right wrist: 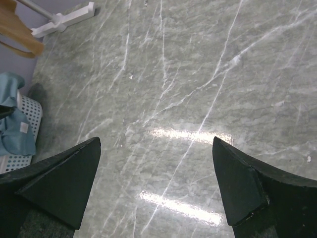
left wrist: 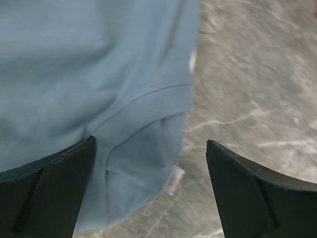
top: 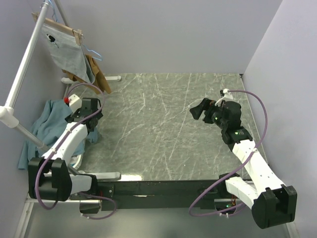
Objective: Fold and stack the t-shirts
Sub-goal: Grab crumpled tshirt from bin with the left arm
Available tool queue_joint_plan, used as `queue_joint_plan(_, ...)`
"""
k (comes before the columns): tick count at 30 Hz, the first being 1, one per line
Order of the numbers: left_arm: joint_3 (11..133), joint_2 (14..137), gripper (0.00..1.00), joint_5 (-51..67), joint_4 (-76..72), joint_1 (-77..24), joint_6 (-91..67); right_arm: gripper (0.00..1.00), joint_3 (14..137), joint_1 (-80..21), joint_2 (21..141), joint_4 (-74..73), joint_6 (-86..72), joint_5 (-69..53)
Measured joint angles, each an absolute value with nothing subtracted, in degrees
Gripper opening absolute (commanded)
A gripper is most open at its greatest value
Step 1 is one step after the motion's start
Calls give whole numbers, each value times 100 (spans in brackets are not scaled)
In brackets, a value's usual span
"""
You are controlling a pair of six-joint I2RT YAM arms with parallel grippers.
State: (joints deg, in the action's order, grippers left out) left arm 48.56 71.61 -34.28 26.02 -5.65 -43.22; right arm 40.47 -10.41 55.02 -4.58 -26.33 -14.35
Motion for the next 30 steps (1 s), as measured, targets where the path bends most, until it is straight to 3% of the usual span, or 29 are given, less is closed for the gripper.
queue_joint_plan(6,4858,6973,91,-3881,2871,-548,-4670,100,4047,-1041,5631,-508,-2552,-1396)
queue_joint_plan(8,4856,6831,77,-3990,2877,-534,-4705,100,4047,-1041,5723,-530,-2545,-1400)
queue_joint_plan(10,4856,6737,71,-4053,2862,-480,-4716,100,4047,-1041,5789,-532,-2545,-1415)
queue_joint_plan(12,4856,6753,76,-4064,2838,-412,-4674,100,4047,-1041,5824,-532,-2545,-1431)
queue_joint_plan(14,4851,6879,68,-4051,2792,-353,-4584,100,4047,-1041,5830,-530,-2543,-1446)
queue_joint_plan(17,4851,7286,73,-4010,2705,-305,-4453,100,4047,-1041,5830,-532,-2541,-1444)
queue_joint_plan(19,4851,7585,69,-3981,2676,-296,-4366,100,4047,-1041,5830,-537,-2519,-1444)
queue_joint_plan(20,4853,7714,65,-3951,2615,-296,-4348,100,4047,-1041,5830,-537,-2502,-1444)
queue_joint_plan(21,4864,7797,52,-3920,2556,-307,-4313,100,4047,-1041,5830,-541,-2493,-1441)
queue_joint_plan(22,4871,7874,20,-3892,2519,-318,-4272,100,4047,-1041,5833,-548,-2477,-1441)
queue_joint_plan(23,4871,7957,4,-3813,2456,-316,-4211,100,4051,-1041,5837,-563,-2460,-1444)
queue_joint_plan(30,5231,7900,1,-3256,2237,-346,-3599,100,4104,-1041,5905,-670,-2388,-1441)
